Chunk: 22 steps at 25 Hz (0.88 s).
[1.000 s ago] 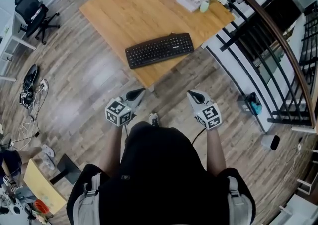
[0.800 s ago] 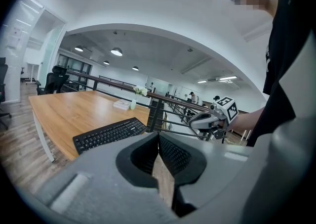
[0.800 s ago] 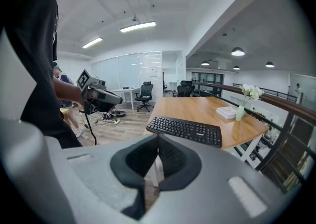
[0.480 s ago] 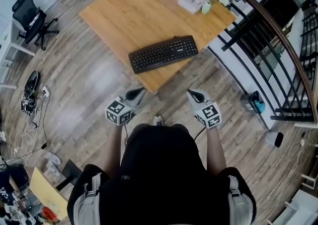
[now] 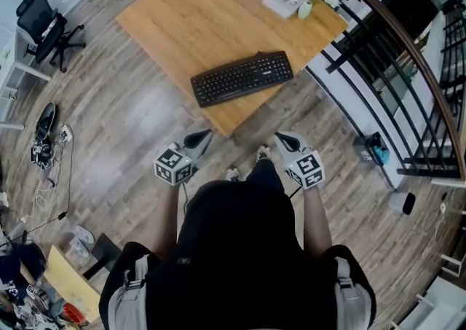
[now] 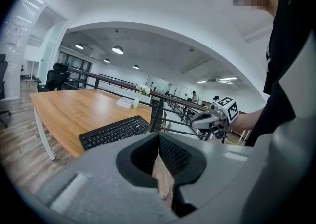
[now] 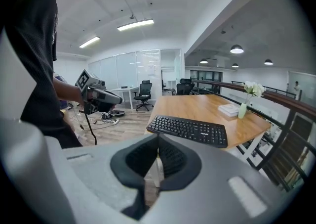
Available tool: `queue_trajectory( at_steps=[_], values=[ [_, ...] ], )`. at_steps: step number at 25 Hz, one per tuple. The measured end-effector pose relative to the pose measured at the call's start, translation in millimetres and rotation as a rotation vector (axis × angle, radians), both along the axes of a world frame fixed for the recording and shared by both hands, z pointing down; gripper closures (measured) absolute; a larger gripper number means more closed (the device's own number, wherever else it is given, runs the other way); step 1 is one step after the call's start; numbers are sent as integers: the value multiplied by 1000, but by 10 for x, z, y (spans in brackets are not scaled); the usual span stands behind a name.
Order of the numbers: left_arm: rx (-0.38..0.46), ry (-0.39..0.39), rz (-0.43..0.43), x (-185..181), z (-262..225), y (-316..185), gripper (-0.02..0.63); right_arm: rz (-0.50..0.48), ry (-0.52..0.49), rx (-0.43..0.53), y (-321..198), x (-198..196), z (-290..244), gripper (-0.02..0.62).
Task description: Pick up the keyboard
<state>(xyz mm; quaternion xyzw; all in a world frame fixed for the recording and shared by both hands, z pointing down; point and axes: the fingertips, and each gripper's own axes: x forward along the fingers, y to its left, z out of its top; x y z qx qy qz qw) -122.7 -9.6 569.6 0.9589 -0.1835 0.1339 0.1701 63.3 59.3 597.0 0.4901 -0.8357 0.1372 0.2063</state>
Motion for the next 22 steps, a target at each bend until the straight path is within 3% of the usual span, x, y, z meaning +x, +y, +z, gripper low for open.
queue_trajectory(
  at_steps=[22],
  values=[
    [-34, -13, -51, 272, 50, -780, 595, -49, 11, -43, -897, 366, 55, 594]
  ],
)
